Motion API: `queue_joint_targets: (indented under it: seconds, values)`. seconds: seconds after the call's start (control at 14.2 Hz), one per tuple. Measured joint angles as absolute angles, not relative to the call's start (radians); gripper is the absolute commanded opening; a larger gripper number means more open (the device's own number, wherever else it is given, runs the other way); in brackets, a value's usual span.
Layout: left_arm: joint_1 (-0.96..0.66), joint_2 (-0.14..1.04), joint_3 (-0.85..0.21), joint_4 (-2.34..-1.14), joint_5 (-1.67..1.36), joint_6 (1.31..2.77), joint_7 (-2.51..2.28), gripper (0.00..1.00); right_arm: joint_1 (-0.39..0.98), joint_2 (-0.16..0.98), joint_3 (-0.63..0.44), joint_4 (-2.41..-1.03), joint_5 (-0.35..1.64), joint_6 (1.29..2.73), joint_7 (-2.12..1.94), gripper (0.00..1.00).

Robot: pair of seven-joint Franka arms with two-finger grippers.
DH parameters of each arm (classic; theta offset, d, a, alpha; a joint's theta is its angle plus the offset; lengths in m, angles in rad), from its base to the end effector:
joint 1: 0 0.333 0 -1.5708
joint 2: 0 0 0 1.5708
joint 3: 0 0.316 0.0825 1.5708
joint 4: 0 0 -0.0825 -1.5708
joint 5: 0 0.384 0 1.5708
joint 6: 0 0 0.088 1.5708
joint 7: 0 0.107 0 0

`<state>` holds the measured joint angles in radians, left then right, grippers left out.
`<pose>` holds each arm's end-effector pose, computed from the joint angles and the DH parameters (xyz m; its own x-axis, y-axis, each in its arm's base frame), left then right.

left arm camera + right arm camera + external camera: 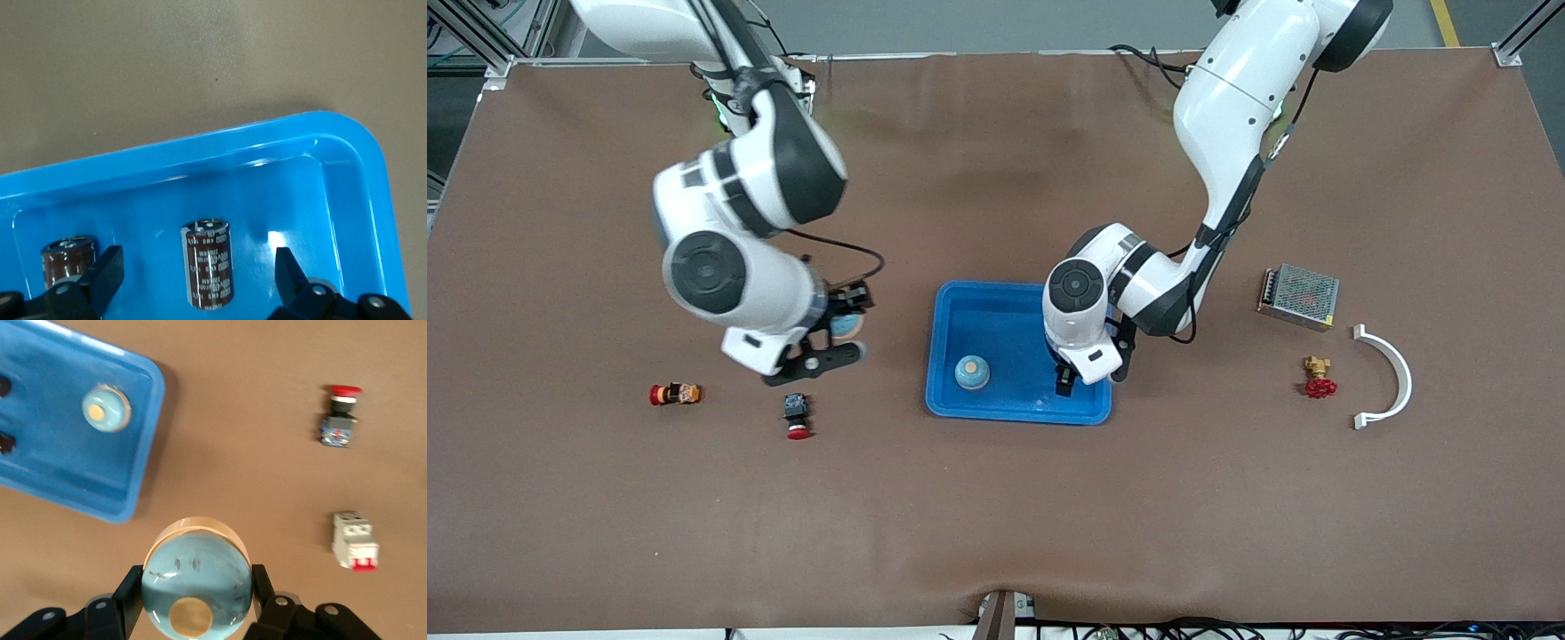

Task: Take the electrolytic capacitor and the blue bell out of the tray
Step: 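Lift the bell with the right gripper while the left gripper grasps capacitor, then lift the capacitor with the left gripper while the right gripper lowers bell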

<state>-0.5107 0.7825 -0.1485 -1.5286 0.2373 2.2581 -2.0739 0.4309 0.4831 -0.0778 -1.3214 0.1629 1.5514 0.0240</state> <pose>0.5696 -0.4137 0.1939 0.2663 0.9602 0.0847 0.9637 -0.2669 -0.0045 0.6200 0.2578 0.4417 0.9152 0.3148 -0.2518 0.2944 -0.9486 -0.1161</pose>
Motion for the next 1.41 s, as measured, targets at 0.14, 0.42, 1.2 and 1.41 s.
queue_joint_targets:
  seconds: [0.14, 0.42, 1.2, 1.41]
  values:
    - [-0.511, 0.789, -0.149, -1.529, 0.243, 2.258, -2.075, 1.00, 0.379, 0.470, -0.081, -1.320, 0.152, 1.530, -0.082, 0.45]
    - [-0.514, 0.799, -0.149, -1.529, 0.254, 2.259, -2.082, 1.00, 0.305, 0.447, -0.085, -1.332, 0.047, 1.504, -0.249, 0.45]
    - [-0.532, 0.801, -0.149, -1.529, 0.254, 2.261, -2.132, 0.00, 0.100, 0.304, -0.090, -1.733, -0.001, 1.861, -0.626, 0.45]
    - [-0.534, 0.801, -0.149, -1.527, 0.255, 2.261, -2.148, 0.00, 0.050, 0.304, -0.090, -1.795, -0.002, 1.939, -0.701, 0.45]
